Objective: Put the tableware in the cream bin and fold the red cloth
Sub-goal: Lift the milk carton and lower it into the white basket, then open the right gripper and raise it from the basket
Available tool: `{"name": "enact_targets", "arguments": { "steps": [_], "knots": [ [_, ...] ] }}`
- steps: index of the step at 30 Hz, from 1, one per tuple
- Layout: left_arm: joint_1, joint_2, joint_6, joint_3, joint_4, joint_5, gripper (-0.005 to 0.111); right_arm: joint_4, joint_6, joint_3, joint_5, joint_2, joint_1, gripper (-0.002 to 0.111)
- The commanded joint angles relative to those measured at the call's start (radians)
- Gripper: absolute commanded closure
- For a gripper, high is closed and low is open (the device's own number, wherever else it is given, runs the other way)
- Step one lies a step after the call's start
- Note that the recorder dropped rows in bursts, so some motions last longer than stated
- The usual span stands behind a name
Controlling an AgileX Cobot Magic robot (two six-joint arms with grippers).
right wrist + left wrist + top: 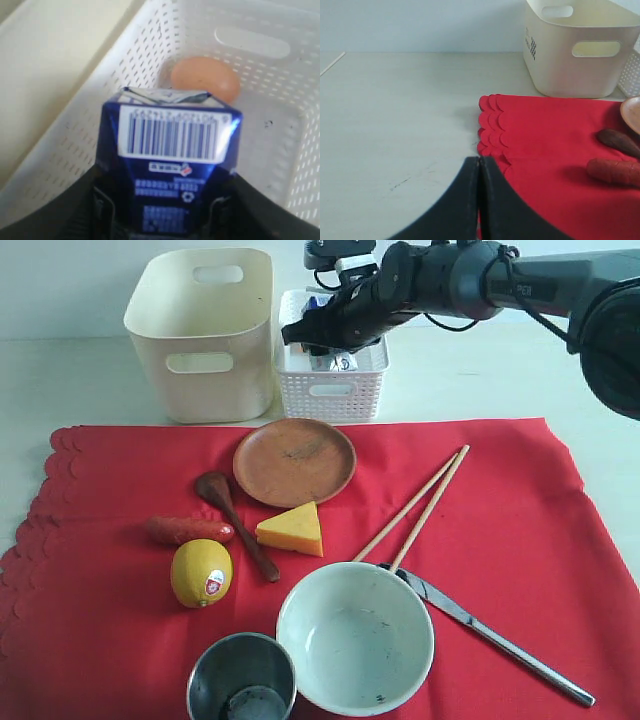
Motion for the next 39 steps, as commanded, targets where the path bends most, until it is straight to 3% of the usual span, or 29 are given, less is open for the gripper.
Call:
{"name": "enact_targets", "arguments": {
  "steps": [1,7,17,25,39],
  "knots": [
    [0.003,-0.007,-0.003,0.004,0.000,-0.007,0.107,0.006,-0.001,-0.013,-0.053,0.011,0.001,0.087],
    [0.003,-0.007,-0.003,0.004,0.000,-0.007,0.107,0.005,-0.001,-0.013,-0.049,0.010,-0.001,0.057],
    [0.003,-0.007,-0.003,0.004,0.000,-0.007,0.107,-0.039,-0.001,-0.013,0.028,-0.048,-0.001,0.033],
    [0.003,-0.007,-0.005,0.004,0.000,-0.007,0.107,-0.039,-0.003,-0.013,0.192,-0.121,-0.001,0.033],
    [0.003,-0.007,-0.005,0.004,0.000,-0.007,0.107,-0.051,0.017,-0.013,0.692,-0.218,-0.001,0.044]
  ]
}}
